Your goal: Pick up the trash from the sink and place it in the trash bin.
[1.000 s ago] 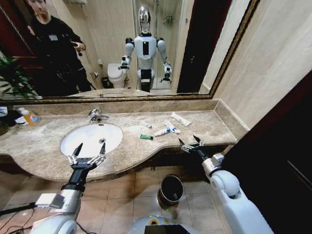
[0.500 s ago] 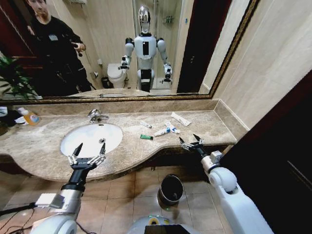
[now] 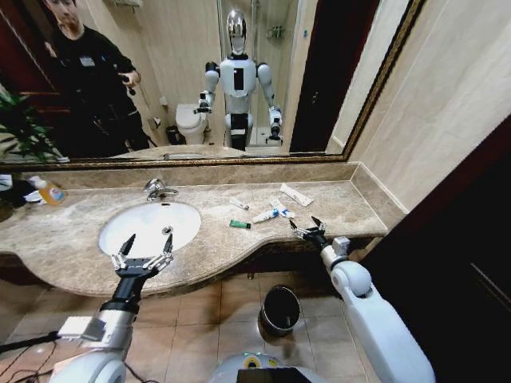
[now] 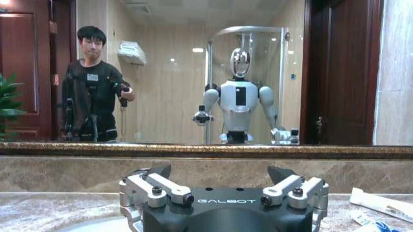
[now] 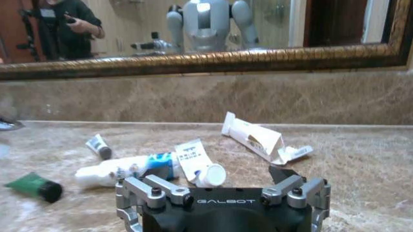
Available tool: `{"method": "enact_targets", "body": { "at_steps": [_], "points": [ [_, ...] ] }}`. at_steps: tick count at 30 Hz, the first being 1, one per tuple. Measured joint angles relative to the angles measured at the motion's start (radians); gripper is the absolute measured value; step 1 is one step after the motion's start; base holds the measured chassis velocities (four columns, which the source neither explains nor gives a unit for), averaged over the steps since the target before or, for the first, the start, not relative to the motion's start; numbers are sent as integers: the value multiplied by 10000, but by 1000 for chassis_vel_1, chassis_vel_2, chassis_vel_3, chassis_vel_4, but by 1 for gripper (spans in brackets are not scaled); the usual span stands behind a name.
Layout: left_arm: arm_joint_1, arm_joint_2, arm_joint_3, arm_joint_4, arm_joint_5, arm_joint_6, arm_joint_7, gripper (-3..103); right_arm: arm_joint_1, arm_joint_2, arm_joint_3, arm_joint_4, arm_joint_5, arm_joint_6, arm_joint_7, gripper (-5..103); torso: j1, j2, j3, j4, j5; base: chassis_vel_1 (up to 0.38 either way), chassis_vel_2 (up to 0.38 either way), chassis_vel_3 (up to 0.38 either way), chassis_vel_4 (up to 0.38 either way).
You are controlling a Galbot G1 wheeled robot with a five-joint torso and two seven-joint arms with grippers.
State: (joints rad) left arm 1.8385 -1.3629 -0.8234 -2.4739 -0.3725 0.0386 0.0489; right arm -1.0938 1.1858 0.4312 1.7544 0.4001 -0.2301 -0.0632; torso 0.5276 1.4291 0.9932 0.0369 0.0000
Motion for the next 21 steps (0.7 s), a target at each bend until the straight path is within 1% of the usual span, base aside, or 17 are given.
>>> {"method": "enact_targets", "body": {
  "at_steps": [1, 8, 12, 21],
  "points": [
    [0, 0, 1, 0, 0, 1, 0, 100, 249, 60, -146, -293, 65, -54, 79, 100, 0, 0, 0, 0, 0, 0, 0, 0, 0],
    [0, 0, 0, 0, 0, 0, 0, 100, 606, 232, -391, -683, 465, -274, 139, 100, 0, 0, 0, 0, 0, 0, 0, 0, 0],
    [0, 0, 0, 0, 0, 0, 0, 100, 846, 397, -501, -928, 984, -498, 274, 100, 0, 0, 0, 0, 0, 0, 0, 0, 0],
    [0, 0, 1, 0, 0, 0, 0, 100, 1284, 583, -538, -1464, 1040, -515, 381, 100, 0, 0, 0, 0, -1, 0, 0, 0, 0]
  ]
}}
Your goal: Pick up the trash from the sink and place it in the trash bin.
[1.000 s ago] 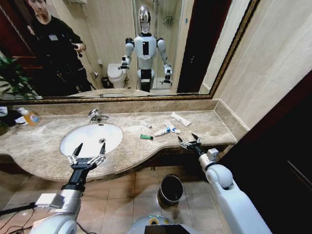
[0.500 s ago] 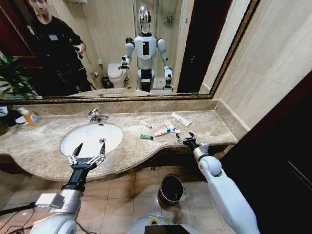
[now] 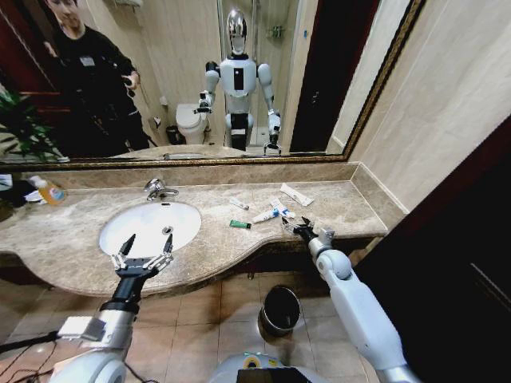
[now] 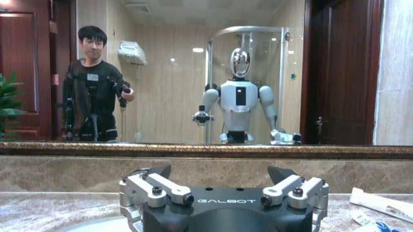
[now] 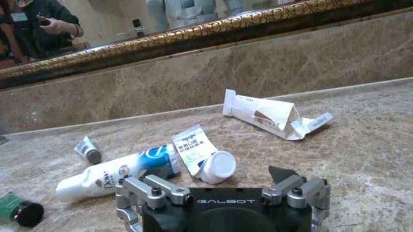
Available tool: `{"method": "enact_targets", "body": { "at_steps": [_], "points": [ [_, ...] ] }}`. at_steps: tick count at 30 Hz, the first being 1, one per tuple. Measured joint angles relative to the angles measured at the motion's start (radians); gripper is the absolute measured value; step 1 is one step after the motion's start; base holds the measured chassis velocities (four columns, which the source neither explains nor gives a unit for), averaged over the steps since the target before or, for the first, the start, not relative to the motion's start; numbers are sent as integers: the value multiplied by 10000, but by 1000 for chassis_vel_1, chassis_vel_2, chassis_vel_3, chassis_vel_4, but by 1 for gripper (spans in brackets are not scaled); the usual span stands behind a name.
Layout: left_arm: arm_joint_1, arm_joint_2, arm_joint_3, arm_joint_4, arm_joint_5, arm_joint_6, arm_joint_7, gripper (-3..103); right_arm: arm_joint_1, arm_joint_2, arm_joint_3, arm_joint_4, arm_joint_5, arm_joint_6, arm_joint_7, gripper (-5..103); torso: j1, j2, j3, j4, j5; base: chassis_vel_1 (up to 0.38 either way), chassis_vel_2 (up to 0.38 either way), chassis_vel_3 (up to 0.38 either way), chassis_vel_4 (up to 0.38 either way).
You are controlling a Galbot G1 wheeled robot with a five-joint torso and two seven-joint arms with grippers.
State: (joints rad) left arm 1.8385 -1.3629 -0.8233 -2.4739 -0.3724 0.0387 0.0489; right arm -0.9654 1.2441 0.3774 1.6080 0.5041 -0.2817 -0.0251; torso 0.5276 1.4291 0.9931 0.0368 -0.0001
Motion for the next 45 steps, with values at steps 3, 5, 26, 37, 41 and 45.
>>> {"method": "enact_targets", "body": {
  "at_steps": [3, 5, 26, 37, 41, 45],
  "points": [
    [0, 0, 0, 0, 0, 0, 0, 100, 118, 79, -79, -151, -64, 8, -1, 100, 0, 0, 0, 0, 0, 0, 0, 0, 0],
    [0, 0, 0, 0, 0, 0, 0, 100, 162, 125, -105, -224, -109, 23, -4, 100, -1, 0, 0, 0, 1, 0, 0, 0, 0],
    [0, 0, 0, 0, 0, 0, 0, 100, 598, 361, -208, -1015, -687, 555, -200, 61, -1, 0, 0, 0, 1, 0, 0, 0, 0],
    [0, 0, 0, 0, 0, 0, 0, 100, 614, 325, -227, -1102, -872, 811, -240, 25, -1, 0, 0, -1, 1, 0, 0, 0, 0],
    [0, 0, 0, 0, 0, 0, 0, 100, 509, 332, -262, -987, -947, 882, -232, 18, -1, 0, 0, 0, 2, 0, 0, 0, 0],
    [0, 0, 0, 0, 0, 0, 0, 100, 210, 229, -244, -387, -905, 883, -198, 18, -1, 0, 0, 0, 2, 0, 0, 0, 0]
  ]
}}
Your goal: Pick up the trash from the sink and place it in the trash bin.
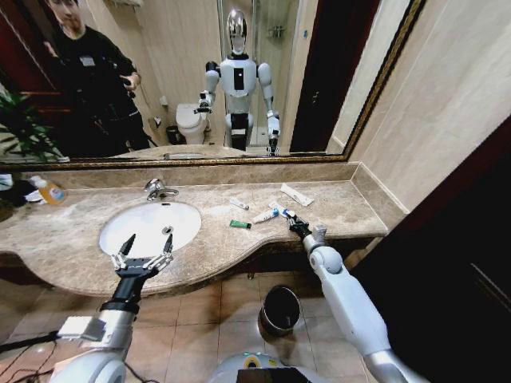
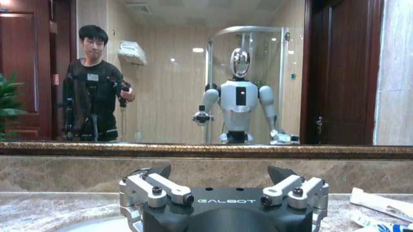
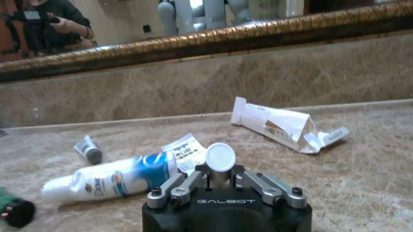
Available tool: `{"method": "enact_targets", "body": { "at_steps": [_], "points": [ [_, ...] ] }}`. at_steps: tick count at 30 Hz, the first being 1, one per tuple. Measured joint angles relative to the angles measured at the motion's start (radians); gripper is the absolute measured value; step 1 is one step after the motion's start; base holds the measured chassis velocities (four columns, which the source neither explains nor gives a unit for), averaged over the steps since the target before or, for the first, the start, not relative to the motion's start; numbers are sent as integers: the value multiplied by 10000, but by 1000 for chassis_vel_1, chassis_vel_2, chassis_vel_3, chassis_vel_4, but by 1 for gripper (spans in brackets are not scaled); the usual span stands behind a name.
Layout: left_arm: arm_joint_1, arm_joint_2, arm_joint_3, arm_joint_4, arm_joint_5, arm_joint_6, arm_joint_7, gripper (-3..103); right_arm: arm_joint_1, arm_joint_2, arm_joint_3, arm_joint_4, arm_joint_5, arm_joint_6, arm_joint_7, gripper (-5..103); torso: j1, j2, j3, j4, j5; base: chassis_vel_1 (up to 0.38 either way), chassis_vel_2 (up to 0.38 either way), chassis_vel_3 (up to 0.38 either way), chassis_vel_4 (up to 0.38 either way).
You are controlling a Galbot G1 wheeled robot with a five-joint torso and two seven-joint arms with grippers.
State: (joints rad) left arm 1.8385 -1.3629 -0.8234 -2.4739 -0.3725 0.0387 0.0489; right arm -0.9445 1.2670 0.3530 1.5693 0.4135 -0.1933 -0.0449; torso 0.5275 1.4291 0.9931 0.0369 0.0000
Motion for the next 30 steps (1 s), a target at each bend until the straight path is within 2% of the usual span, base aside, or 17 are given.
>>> {"method": "enact_targets", "body": {
  "at_steps": [13, 21, 23, 28, 30],
  "points": [
    [0, 0, 0, 0, 0, 0, 0, 100, -1347, -586, 729, 2394, 536, -263, 157, 18, 0, 2, 0, 0, 1, 0, 0, 0, 0],
    [0, 0, 0, 0, 0, 0, 0, 100, -3009, -984, 1412, 4402, 970, -453, 357, 18, 0, 2, -1, 2, -1, 0, 0, 0, 0],
    [0, 0, 0, 0, 0, 0, 1, 100, -3946, -1077, 1733, 5142, 1011, -459, 368, 18, 0, 2, -1, 0, 0, 0, 0, 0, 0],
    [0, 0, 0, 0, 0, -1, 1, 100, -5354, -872, 2112, 6242, 895, -347, 393, 18, -1, 2, -2, 0, -1, 0, 0, 0, 0],
    [0, 0, 0, 0, 0, 0, 1, 100, -6213, -533, 2182, 6638, 435, -36, 260, 18, -1, 2, -2, -1, -3, 0, 0, 0, 0]
  ]
}}
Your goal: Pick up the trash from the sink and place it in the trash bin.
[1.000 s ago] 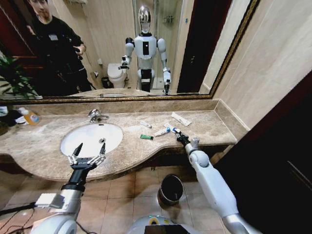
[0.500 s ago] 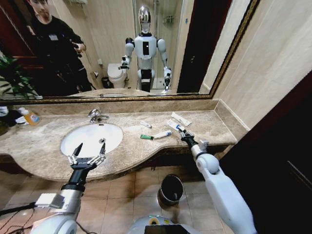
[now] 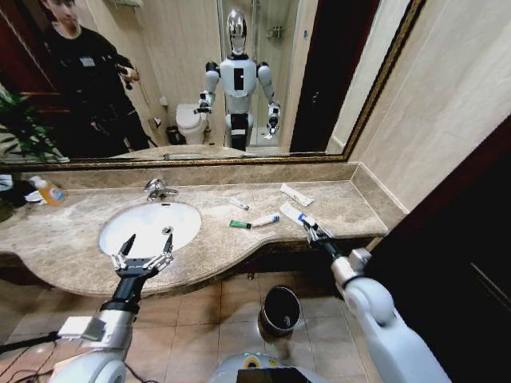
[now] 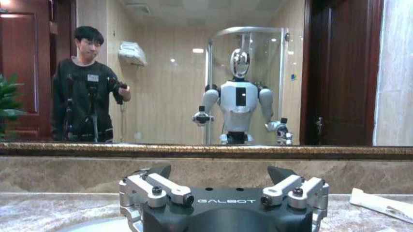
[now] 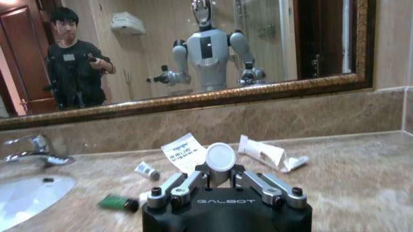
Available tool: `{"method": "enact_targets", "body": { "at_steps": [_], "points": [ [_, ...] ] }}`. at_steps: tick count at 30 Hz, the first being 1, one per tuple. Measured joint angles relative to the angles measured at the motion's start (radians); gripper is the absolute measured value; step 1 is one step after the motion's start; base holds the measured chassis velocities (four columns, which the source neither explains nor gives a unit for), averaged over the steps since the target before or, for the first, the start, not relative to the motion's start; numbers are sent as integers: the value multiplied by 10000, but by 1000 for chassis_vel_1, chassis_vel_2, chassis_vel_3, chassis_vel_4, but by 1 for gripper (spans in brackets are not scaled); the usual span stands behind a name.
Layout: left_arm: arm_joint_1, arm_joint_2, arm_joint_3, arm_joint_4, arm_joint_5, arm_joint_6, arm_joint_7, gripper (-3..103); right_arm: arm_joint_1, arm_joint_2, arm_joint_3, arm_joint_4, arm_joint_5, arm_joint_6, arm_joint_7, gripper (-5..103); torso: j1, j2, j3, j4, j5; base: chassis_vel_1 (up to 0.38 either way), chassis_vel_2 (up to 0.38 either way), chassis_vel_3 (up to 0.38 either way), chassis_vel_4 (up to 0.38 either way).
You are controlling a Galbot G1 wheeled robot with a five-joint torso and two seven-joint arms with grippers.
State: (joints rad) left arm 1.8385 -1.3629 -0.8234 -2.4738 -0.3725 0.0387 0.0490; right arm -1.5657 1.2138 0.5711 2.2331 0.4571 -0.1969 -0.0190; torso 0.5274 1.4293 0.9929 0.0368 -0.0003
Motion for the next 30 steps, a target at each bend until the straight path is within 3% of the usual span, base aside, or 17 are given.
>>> {"method": "enact_targets", "body": {
  "at_steps": [10, 21, 30],
  "points": [
    [0, 0, 0, 0, 0, 0, 0, 100, -1508, 1421, -271, -1342, -2126, 1510, -542, 18, 0, 0, 1, 0, 2, 0, 0, 0, 0],
    [0, 0, 0, 0, 0, 0, -1, 100, -476, 2736, -427, -5158, -4107, 2988, -661, 18, 1, -2, 2, 1, 2, 0, 0, 0, 0],
    [0, 0, 0, 0, 0, 0, -1, 100, 536, 3010, -576, -7463, -4346, 3091, -349, 18, 1, -2, 2, 1, 1, 0, 0, 0, 0]
  ]
}}
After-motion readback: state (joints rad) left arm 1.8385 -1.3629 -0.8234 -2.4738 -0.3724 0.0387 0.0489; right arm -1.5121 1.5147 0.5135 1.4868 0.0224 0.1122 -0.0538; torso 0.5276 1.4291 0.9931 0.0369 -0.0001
